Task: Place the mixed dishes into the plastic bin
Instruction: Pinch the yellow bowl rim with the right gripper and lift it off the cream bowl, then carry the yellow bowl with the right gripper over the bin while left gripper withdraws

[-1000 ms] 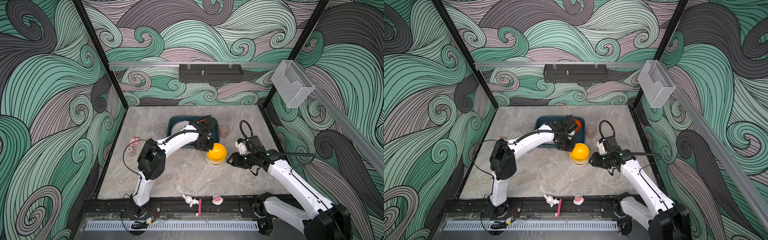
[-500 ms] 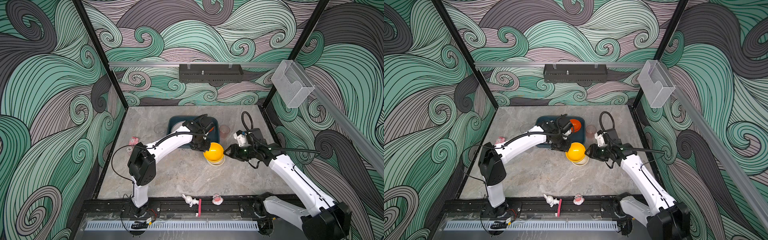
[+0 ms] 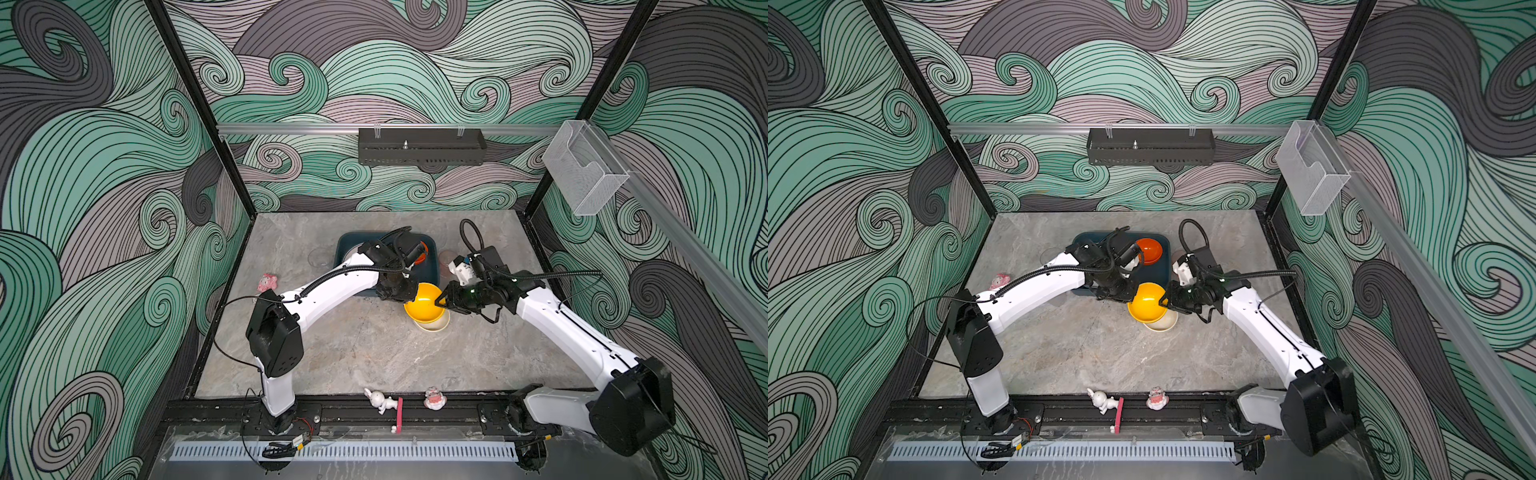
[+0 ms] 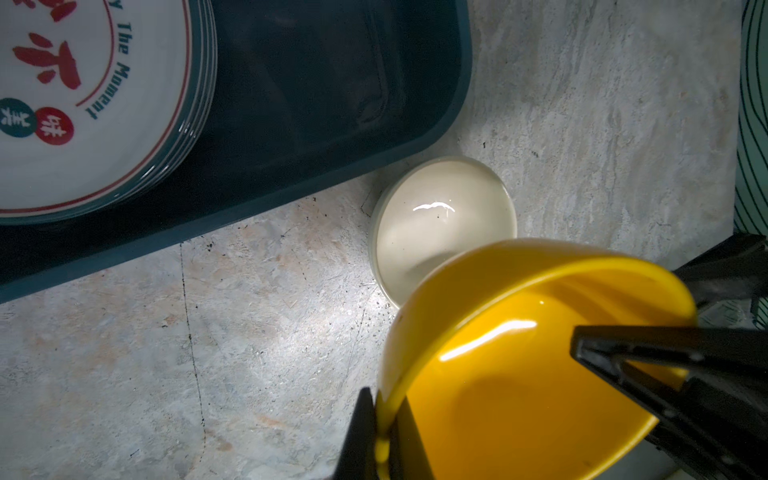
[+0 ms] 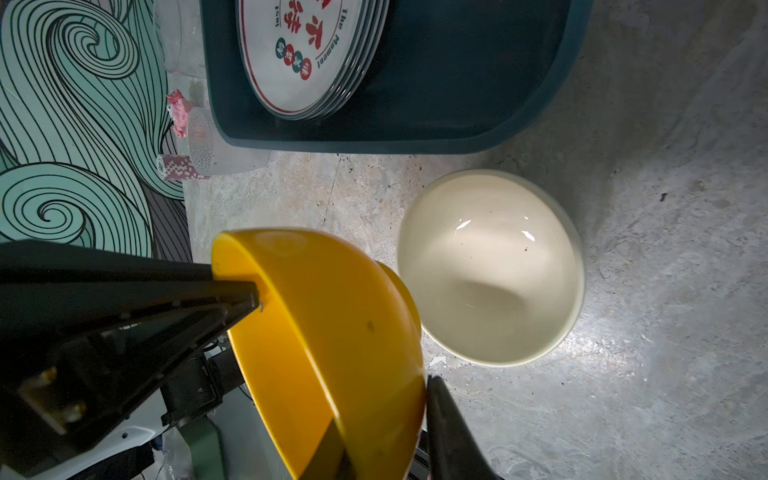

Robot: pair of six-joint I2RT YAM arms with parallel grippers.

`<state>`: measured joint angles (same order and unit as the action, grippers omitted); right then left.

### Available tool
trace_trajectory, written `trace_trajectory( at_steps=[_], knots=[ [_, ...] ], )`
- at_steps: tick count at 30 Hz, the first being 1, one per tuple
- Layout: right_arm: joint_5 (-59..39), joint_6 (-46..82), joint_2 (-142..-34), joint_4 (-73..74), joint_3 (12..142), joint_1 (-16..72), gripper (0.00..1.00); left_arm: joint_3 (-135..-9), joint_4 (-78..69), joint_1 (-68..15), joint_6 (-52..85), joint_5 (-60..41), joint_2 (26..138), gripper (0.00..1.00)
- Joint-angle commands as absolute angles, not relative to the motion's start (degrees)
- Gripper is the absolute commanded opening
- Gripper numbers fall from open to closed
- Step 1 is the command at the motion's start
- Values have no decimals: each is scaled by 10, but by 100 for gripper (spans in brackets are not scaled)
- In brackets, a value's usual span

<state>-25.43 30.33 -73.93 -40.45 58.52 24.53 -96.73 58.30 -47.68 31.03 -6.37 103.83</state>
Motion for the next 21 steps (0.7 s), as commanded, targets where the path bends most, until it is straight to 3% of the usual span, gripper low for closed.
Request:
trace_trajectory(
  at_steps=[1, 5, 9, 21],
  knots=[
    [-231, 296, -749, -409, 604, 253, 20, -968, 588, -476, 307, -57, 1013, 0],
    [-199, 287, -758, -426, 621, 262, 11, -966, 591, -476, 311, -50, 1007, 0],
    [-171, 275, -767, -445, 641, 267, 4, -959, 590, -474, 317, -45, 1000, 9],
    [-107, 241, -820, -495, 723, 278, 0, -885, 562, -449, 340, -44, 917, 32]
  ],
)
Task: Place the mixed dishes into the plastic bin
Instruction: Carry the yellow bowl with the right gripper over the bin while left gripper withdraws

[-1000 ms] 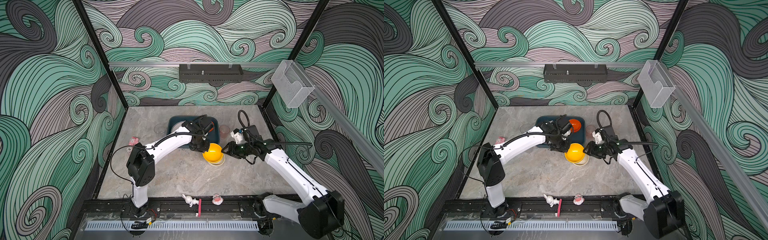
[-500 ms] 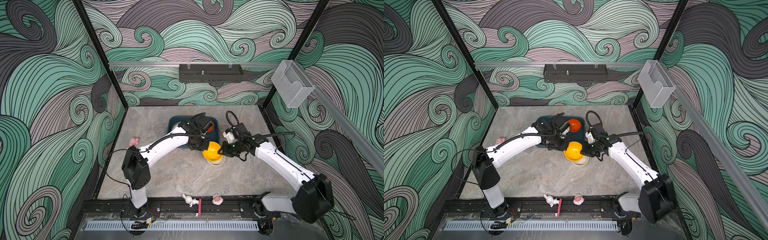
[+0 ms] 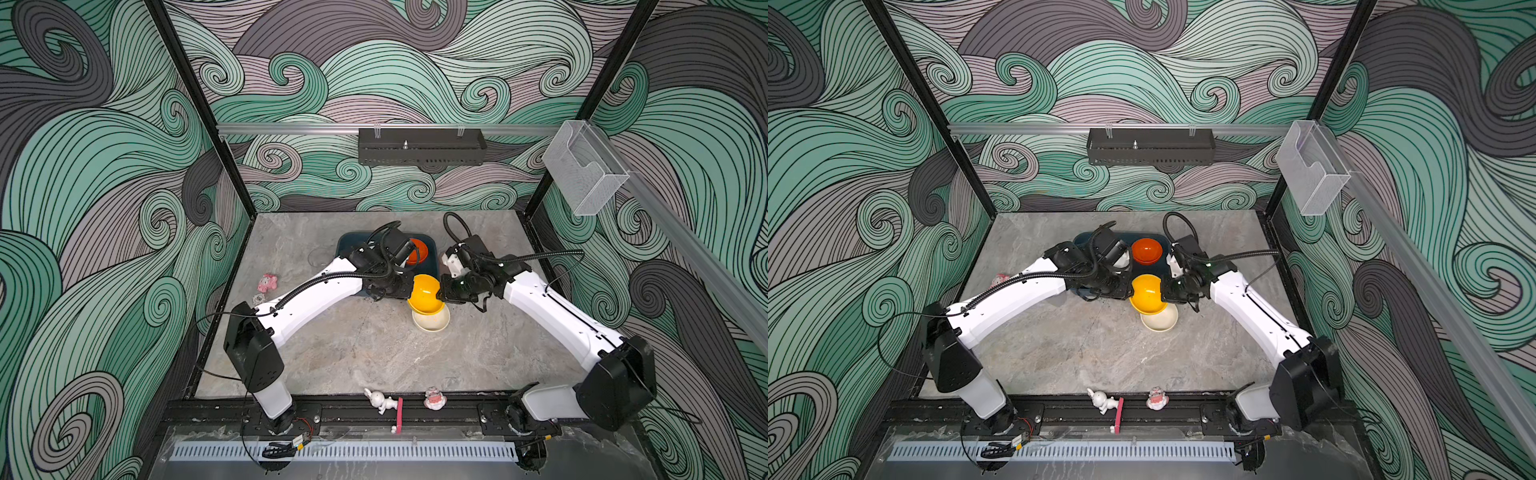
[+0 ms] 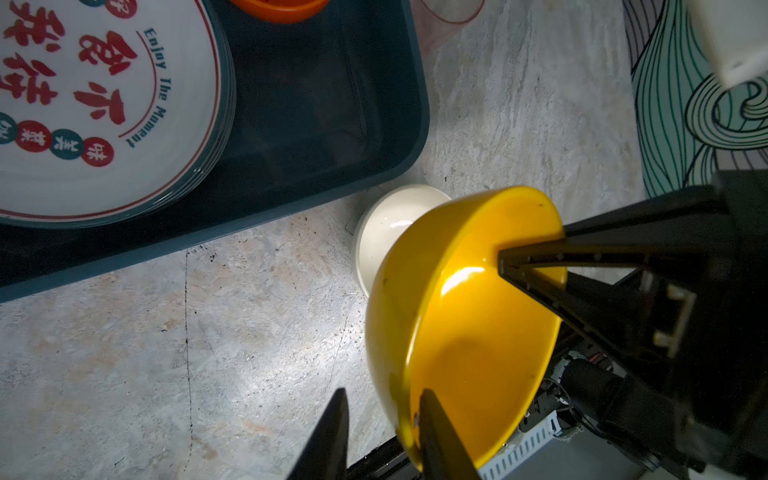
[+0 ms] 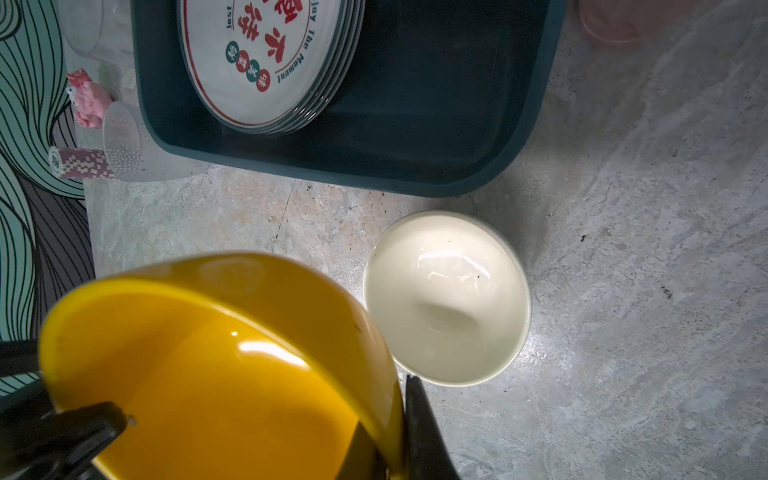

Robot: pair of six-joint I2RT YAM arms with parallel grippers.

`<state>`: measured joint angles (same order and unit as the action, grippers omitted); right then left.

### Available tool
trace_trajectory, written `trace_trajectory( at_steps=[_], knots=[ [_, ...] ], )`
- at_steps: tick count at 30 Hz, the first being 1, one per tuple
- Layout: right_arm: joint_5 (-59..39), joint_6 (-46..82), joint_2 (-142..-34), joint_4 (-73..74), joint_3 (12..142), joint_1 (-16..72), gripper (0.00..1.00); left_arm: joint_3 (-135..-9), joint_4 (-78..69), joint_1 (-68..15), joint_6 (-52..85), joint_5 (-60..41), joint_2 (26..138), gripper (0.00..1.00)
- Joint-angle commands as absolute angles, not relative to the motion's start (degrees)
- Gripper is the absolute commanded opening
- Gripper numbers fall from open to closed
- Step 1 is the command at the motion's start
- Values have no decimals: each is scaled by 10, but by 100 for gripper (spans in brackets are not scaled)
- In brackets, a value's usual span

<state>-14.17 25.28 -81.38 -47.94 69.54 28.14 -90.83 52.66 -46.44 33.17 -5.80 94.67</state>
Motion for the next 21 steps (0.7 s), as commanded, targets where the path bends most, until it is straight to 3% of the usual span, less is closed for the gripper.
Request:
trace_trajectory(
  at_steps=[1, 13, 21],
  knots=[
    [-103, 241, -826, -498, 731, 278, 0, -873, 556, -447, 342, -45, 903, 33],
    [-59, 221, -937, -536, 873, 278, 0, -694, 480, -402, 377, -39, 728, 40],
    [-39, 218, -1045, -556, 992, 271, 0, -599, 424, -381, 398, -37, 613, 54]
  ],
)
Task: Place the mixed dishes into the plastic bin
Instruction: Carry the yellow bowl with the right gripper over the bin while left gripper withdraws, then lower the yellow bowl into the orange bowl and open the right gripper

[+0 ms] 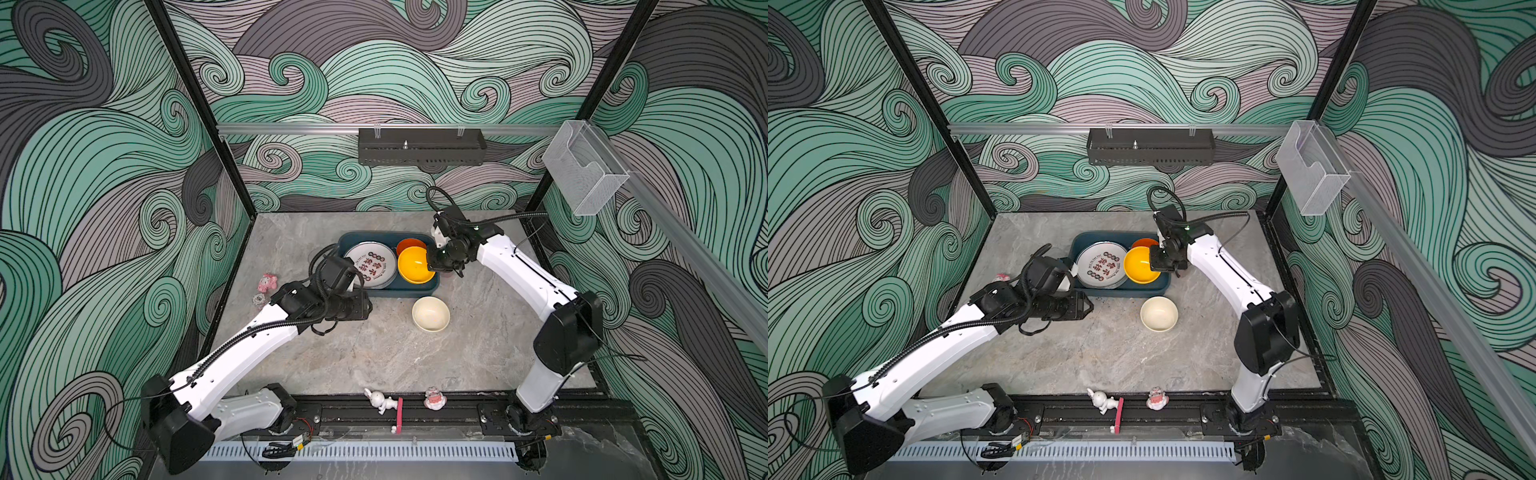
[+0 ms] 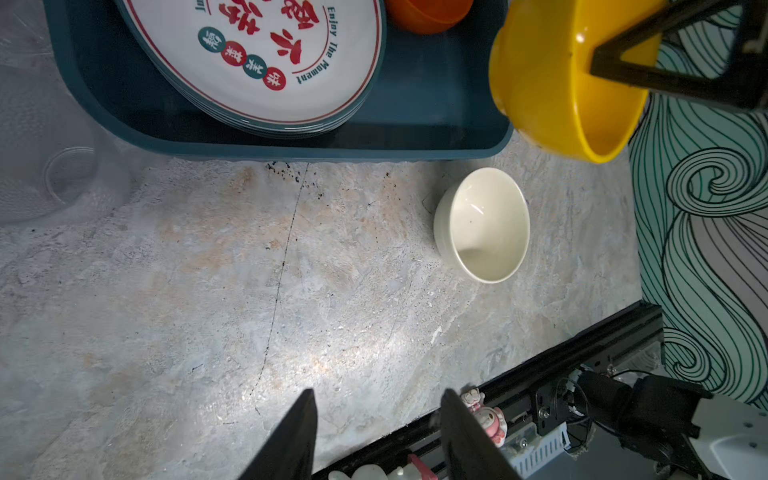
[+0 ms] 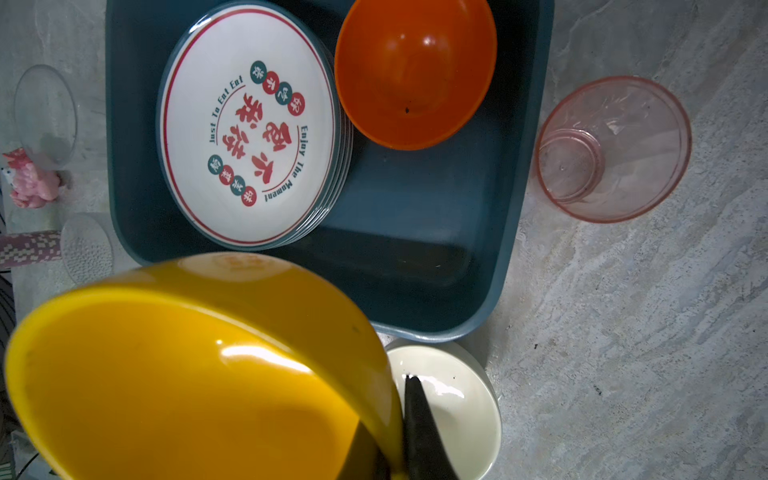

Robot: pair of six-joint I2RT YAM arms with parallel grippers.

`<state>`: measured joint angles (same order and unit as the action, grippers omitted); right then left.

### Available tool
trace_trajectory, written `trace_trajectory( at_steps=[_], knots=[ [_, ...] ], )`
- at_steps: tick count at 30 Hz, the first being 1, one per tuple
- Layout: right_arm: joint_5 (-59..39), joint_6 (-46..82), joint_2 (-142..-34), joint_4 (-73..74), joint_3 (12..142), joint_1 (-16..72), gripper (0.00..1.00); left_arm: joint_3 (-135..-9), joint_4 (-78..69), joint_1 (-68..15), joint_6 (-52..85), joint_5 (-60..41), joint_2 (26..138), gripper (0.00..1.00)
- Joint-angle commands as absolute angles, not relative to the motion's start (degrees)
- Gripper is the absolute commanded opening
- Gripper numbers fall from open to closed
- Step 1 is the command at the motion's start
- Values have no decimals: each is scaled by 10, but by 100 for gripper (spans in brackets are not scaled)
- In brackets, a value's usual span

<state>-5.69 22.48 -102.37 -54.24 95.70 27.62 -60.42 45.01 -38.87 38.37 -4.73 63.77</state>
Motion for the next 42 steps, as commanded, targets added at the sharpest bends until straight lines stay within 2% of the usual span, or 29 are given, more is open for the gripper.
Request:
trace_trajectory(
  at_steps=[1, 8, 22, 42],
  knots=[
    [-39, 218, -1060, -558, 1009, 268, 0, -593, 424, -378, 401, -38, 604, 55],
    [-35, 222, -1152, -582, 1110, 251, 0, -557, 422, -367, 418, -46, 576, 56],
    [-23, 226, -1272, -603, 1237, 221, 0, -510, 400, -360, 450, -59, 569, 56],
    [-11, 228, -1374, -637, 1359, 215, 1, -496, 387, -359, 462, -69, 582, 56]
  ],
)
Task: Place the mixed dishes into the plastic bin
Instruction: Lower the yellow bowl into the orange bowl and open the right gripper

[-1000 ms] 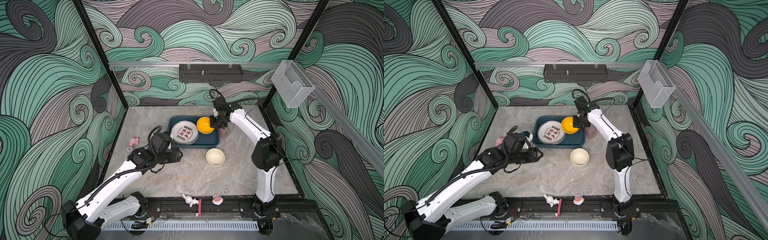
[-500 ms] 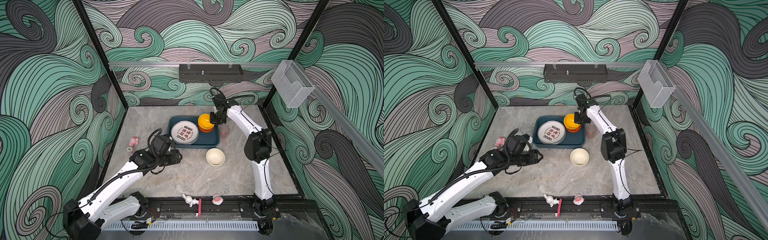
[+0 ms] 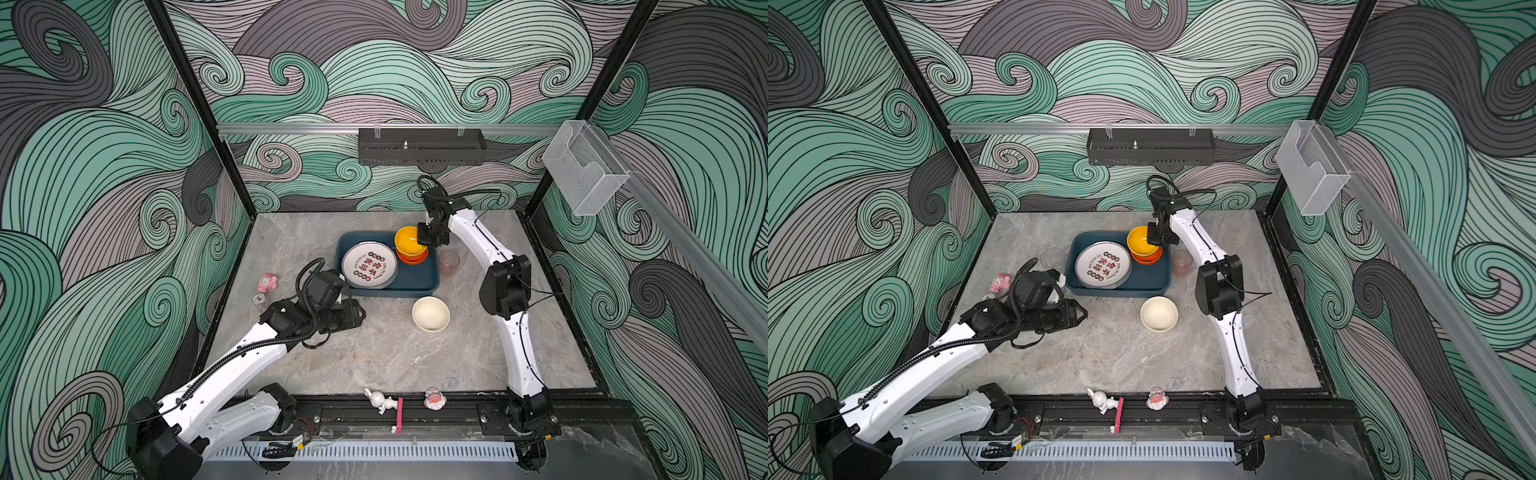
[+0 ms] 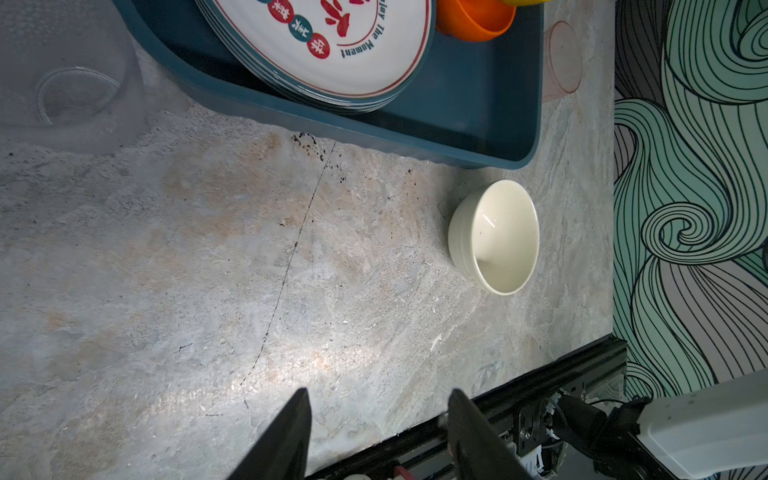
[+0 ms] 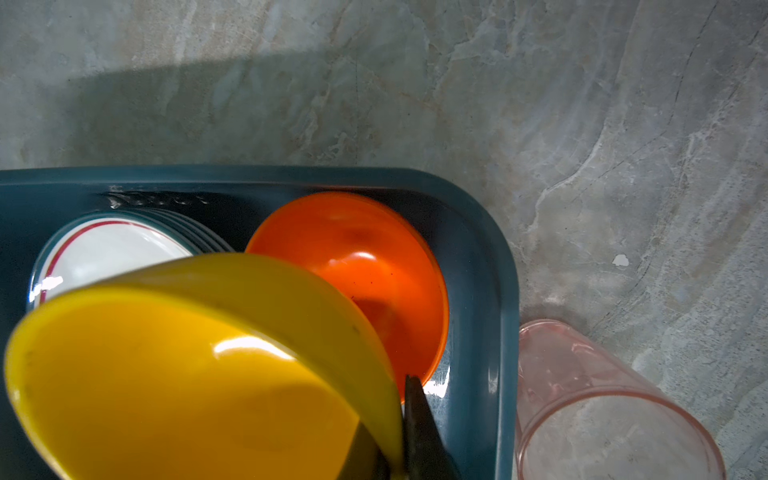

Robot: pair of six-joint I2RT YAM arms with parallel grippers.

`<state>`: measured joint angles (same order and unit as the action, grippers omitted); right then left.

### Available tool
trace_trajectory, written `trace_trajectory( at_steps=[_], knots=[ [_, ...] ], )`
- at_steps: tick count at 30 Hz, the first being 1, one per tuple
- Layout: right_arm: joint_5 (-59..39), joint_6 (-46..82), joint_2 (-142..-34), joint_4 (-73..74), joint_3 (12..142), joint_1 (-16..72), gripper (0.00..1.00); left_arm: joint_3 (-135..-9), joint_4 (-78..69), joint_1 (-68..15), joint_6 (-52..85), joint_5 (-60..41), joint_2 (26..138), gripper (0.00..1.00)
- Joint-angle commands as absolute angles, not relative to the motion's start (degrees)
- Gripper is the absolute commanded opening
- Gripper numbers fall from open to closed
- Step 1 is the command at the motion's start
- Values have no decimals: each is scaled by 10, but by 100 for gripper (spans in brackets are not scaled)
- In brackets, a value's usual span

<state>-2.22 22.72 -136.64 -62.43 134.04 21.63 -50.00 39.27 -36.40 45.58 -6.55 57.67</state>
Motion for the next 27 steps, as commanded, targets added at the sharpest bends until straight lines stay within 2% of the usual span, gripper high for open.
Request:
trace_trajectory(
  at_steps=[1, 27],
  knots=[
    [-10, 228, -1377, -638, 1361, 215, 1, -494, 387, -359, 463, -69, 582, 56],
    [-2, 228, -1422, -638, 1379, 215, 6, -484, 377, -357, 470, -76, 589, 56]
  ],
)
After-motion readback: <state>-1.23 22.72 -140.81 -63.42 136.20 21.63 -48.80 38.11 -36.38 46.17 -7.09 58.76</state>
